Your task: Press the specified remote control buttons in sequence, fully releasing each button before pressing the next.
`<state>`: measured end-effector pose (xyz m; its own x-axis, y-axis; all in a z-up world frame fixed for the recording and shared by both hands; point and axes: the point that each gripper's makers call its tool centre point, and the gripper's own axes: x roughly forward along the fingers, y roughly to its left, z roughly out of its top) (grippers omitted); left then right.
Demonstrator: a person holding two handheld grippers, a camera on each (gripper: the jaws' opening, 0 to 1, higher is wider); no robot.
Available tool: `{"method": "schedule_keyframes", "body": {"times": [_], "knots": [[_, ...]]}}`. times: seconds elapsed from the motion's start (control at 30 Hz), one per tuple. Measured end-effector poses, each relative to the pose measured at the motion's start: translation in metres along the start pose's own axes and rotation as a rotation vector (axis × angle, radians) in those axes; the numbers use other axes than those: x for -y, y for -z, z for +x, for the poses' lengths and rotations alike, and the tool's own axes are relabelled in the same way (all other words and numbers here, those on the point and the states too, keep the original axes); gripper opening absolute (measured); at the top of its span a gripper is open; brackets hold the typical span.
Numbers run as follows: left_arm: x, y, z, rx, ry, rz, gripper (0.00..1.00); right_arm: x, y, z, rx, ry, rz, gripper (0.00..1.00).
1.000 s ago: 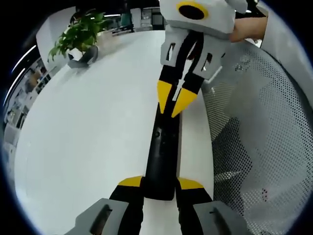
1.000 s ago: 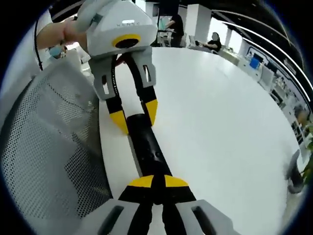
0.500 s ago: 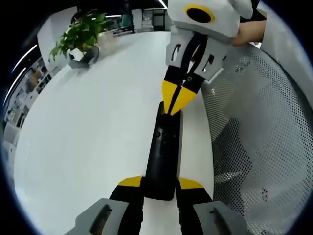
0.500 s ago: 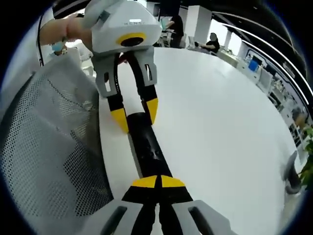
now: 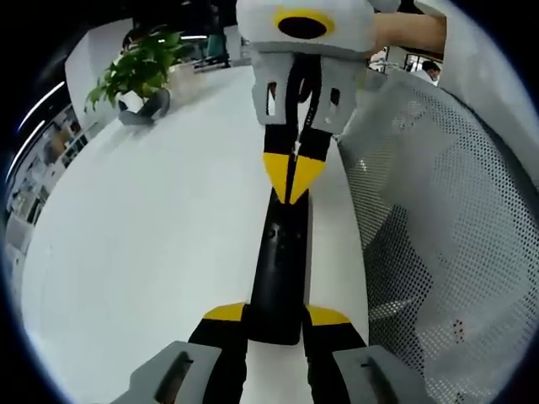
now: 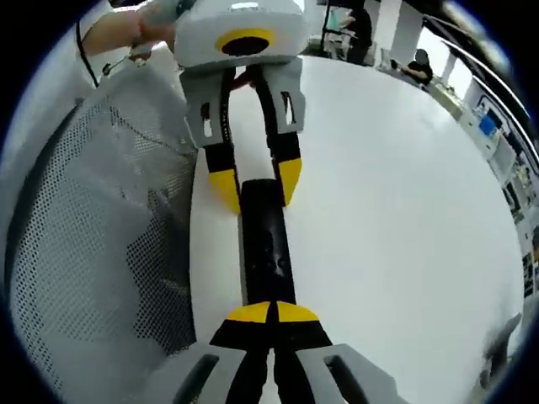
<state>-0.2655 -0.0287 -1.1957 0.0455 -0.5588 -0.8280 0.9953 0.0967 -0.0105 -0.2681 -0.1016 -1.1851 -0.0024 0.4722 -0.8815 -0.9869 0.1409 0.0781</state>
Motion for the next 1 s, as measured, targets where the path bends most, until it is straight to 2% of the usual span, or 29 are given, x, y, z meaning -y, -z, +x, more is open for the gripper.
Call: {"method": "schedule_keyframes", "body": {"times": [0.17,0.2,0.3,0.37,0.6,0.67,0.7,0.77,0.8,0.9,1.0], "knots": [[0.000,0.000,0.000,0.023,-0.001,-0.006,0.25,0.000,-0.001,-0.002,0.159,0.074,0.044,0.00],[0.000,0.000,0.000,0.025,-0.002,-0.007,0.25,0.000,-0.001,-0.003,0.211,0.089,0.052,0.00],[0.000,-0.001,0.000,0.028,-0.003,-0.008,0.25,0.000,-0.001,-0.004,0.292,0.089,0.079,0.00],[0.000,0.000,0.000,0.026,-0.002,-0.006,0.25,-0.001,0.000,-0.005,0.303,0.074,0.043,0.00],[0.000,0.000,0.000,0.022,-0.004,-0.010,0.25,-0.002,-0.009,0.000,0.235,0.064,-0.048,0.00],[0.000,0.000,0.000,0.021,-0.004,-0.010,0.25,-0.003,-0.010,0.001,0.205,0.062,-0.031,0.00],[0.000,0.000,0.000,0.021,-0.004,-0.011,0.25,-0.003,-0.008,0.002,0.150,0.061,-0.051,0.00],[0.000,0.000,0.000,0.022,-0.004,-0.010,0.25,-0.003,-0.008,0.002,0.086,0.054,-0.099,0.00],[0.000,0.000,0.000,0.022,-0.003,-0.008,0.25,-0.003,-0.009,0.003,0.047,0.054,-0.150,0.00],[0.000,0.000,0.000,0.026,-0.003,-0.008,0.25,-0.004,-0.009,0.005,-0.033,0.050,-0.235,0.00],[0.000,0.000,0.000,0.026,-0.002,-0.005,0.25,-0.003,-0.009,0.007,-0.111,0.031,-0.247,0.00]]}}
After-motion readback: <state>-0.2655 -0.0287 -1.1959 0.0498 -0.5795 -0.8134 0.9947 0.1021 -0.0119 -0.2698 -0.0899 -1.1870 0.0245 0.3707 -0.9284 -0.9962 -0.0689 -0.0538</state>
